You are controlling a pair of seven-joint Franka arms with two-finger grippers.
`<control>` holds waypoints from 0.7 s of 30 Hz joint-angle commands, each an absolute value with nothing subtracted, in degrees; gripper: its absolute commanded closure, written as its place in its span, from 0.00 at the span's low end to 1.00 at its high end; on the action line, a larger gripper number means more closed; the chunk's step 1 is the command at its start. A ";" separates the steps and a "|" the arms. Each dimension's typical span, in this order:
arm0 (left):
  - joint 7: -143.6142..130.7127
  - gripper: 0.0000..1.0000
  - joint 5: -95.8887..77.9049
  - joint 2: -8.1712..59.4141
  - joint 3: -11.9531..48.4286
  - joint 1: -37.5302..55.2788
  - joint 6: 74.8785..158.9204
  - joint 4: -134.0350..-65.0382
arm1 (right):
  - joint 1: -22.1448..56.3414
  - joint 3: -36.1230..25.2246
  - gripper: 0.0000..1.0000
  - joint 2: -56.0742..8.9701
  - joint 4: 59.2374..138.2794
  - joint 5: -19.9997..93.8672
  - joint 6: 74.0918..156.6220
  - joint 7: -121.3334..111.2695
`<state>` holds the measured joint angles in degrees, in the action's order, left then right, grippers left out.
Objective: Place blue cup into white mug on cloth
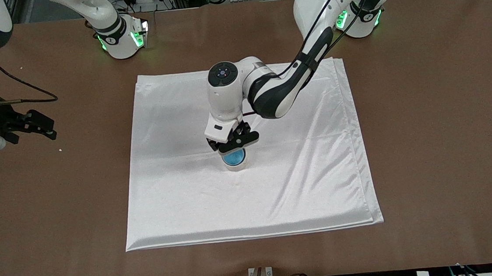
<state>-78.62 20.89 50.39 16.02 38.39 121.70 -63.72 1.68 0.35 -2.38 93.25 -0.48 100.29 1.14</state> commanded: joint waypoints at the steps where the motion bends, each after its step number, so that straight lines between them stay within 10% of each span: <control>1: -77.44 0.08 20.92 45.18 15.29 37.89 113.57 -65.21 | 2.29 -0.26 0.00 -1.58 93.78 -0.09 99.76 0.53; 21: -52.76 0.00 11.62 10.48 13.81 28.83 112.24 -97.02 | 2.55 0.09 0.00 0.70 93.52 0.00 97.65 1.14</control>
<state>-62.13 17.43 23.45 15.49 32.14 111.17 -84.22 2.16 0.35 -0.92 93.20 -0.46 98.46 1.14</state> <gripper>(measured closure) 0.000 0.000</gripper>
